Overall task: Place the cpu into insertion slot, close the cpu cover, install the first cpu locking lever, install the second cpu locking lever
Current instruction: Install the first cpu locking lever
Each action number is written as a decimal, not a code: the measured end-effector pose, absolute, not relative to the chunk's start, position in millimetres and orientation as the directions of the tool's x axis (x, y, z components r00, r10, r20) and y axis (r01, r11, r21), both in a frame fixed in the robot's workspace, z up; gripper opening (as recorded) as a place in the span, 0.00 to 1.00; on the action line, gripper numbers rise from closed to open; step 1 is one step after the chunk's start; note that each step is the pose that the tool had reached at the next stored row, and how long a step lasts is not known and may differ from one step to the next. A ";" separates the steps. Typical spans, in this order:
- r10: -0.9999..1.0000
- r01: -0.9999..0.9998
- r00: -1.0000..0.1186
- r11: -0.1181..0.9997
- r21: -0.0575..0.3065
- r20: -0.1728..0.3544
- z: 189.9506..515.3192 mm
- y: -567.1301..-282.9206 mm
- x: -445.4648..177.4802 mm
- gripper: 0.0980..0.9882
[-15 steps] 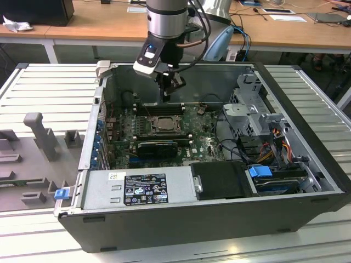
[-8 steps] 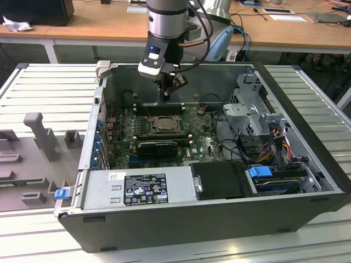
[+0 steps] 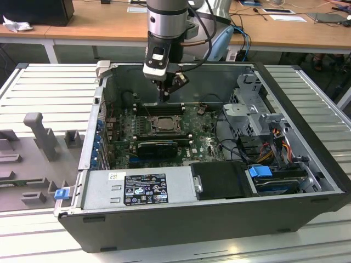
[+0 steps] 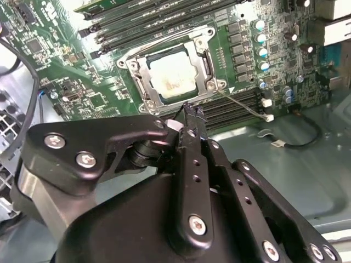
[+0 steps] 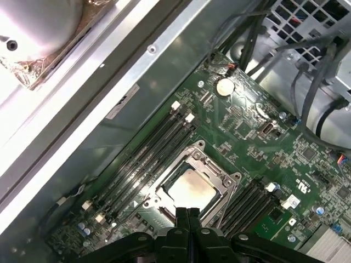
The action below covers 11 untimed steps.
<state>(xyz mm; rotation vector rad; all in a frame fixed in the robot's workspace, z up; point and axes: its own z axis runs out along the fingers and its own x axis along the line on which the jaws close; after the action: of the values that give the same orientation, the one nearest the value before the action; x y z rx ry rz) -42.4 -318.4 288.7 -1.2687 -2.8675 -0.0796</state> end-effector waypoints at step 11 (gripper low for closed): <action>0.601 0.602 -0.799 0.798 0.044 0.025 288.7 -318.4 -42.4 0.01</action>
<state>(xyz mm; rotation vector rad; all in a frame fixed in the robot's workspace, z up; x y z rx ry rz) -42.4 -318.4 288.7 -0.9932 -2.9692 -0.0783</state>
